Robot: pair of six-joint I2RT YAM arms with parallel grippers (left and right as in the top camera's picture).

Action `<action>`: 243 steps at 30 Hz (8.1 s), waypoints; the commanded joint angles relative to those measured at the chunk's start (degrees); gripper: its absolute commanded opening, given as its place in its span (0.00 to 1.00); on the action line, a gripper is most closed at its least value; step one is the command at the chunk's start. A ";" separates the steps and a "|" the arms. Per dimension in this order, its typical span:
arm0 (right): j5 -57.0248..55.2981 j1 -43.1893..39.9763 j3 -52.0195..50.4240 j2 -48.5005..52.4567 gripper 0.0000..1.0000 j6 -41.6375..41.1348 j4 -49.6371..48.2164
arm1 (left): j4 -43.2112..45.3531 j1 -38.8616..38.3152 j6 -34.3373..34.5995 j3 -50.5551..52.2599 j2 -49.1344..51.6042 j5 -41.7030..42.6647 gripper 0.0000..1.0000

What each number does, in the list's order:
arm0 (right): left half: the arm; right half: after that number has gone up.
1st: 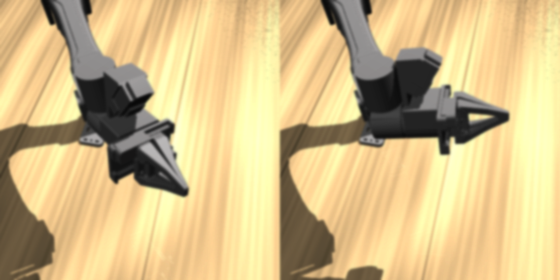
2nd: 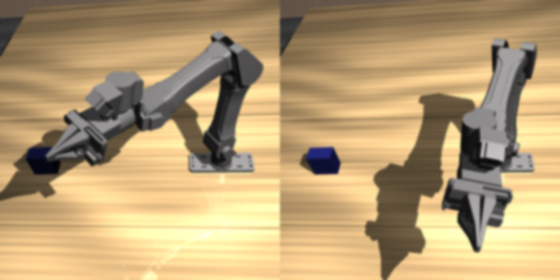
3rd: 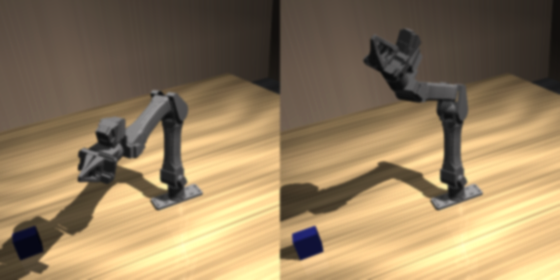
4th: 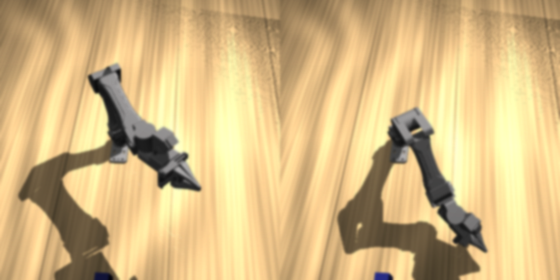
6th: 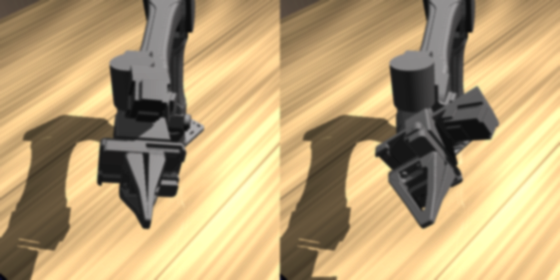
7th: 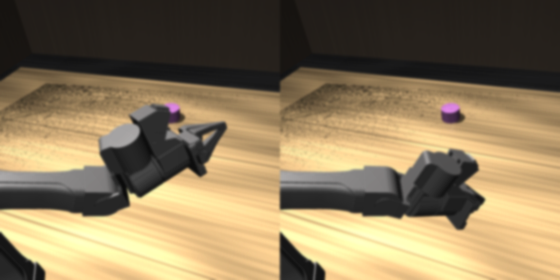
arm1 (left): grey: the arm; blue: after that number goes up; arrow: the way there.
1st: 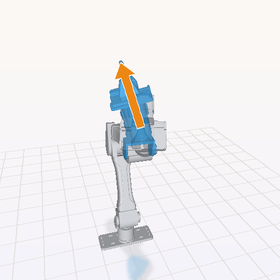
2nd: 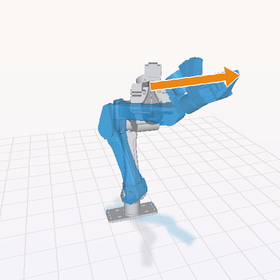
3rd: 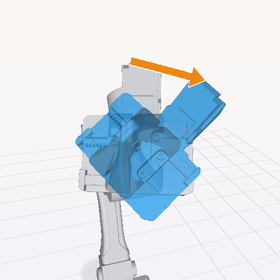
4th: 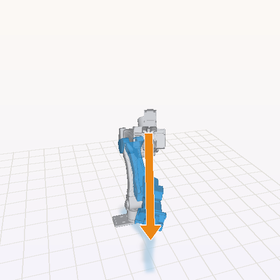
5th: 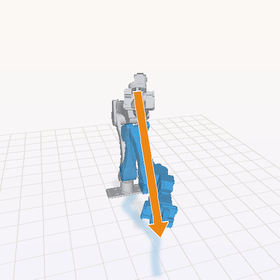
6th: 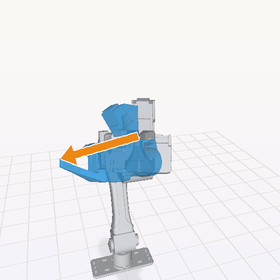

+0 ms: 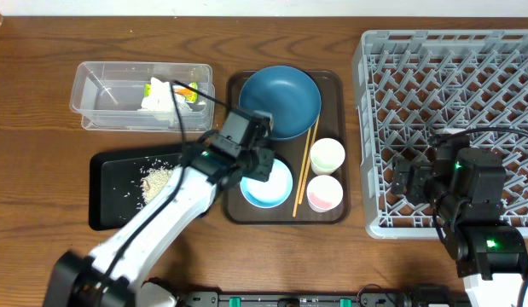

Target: Sort waste into correct bins and load items into the dishwasher rack

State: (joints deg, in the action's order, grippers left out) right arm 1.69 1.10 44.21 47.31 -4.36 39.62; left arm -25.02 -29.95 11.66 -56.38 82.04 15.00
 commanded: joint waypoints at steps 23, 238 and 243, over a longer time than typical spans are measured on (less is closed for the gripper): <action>0.24 0.79 1.09 -0.15 0.99 -0.74 0.07 | 2.69 -11.87 4.24 -1.49 16.28 11.34 0.21; 50.29 -14.23 41.13 42.27 0.99 31.78 34.84 | 33.38 15.85 24.06 -1.51 7.72 53.94 0.06; 60.19 -6.03 33.22 42.27 0.99 35.76 26.80 | 34.77 16.81 24.22 -1.51 7.76 60.46 0.06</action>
State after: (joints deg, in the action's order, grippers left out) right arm 50.98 -8.60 80.42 89.82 25.63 68.58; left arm 9.43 -13.21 34.24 -57.58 89.10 65.23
